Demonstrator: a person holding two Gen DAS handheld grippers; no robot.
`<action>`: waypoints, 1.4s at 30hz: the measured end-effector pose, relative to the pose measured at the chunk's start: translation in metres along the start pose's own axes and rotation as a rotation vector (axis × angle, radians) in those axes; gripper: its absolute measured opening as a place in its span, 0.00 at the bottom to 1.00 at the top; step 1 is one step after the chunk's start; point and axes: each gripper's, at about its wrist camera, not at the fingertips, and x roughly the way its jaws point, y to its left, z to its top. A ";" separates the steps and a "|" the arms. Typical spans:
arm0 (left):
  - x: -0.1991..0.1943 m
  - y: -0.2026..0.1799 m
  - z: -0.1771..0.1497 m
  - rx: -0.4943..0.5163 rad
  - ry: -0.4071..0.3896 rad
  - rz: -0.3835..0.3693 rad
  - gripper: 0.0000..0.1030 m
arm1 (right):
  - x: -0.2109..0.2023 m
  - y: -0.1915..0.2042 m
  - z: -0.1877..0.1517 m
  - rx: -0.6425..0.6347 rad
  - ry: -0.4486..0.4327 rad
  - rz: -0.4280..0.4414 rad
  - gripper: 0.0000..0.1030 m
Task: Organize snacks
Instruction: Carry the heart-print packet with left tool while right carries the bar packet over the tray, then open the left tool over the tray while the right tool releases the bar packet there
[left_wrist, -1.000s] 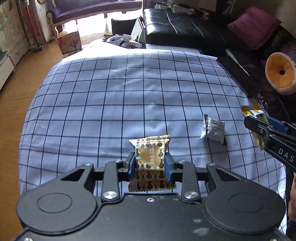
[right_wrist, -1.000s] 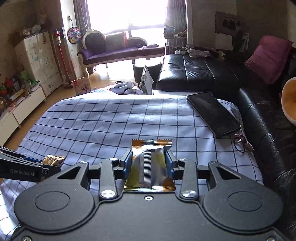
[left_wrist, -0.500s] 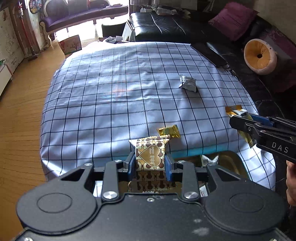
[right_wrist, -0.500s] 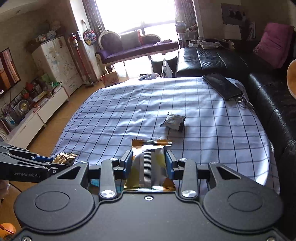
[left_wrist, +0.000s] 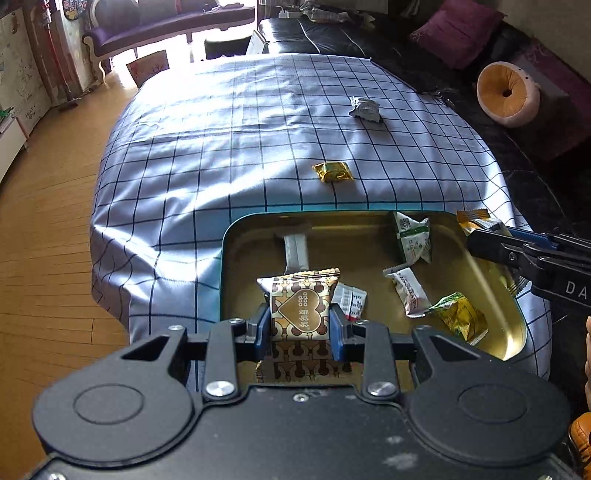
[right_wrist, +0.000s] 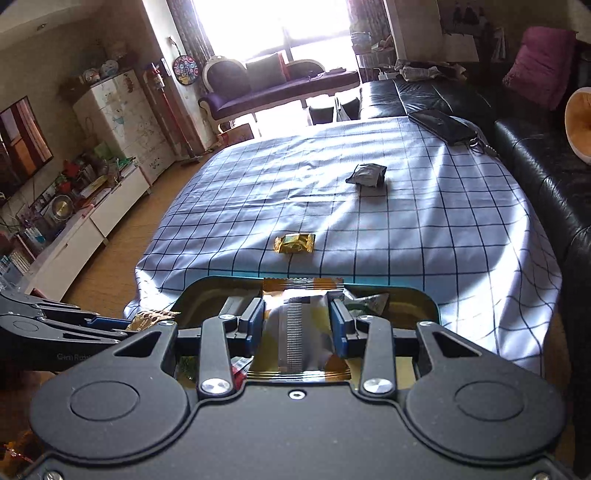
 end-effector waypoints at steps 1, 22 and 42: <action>0.000 0.002 -0.003 -0.007 0.002 0.004 0.31 | -0.002 0.002 -0.005 0.005 0.000 -0.003 0.45; -0.002 0.027 -0.032 -0.086 -0.046 0.008 0.31 | -0.029 0.032 -0.059 0.040 -0.071 -0.081 0.45; 0.014 0.014 -0.040 -0.034 -0.040 -0.021 0.32 | -0.017 0.019 -0.063 0.046 -0.093 -0.138 0.46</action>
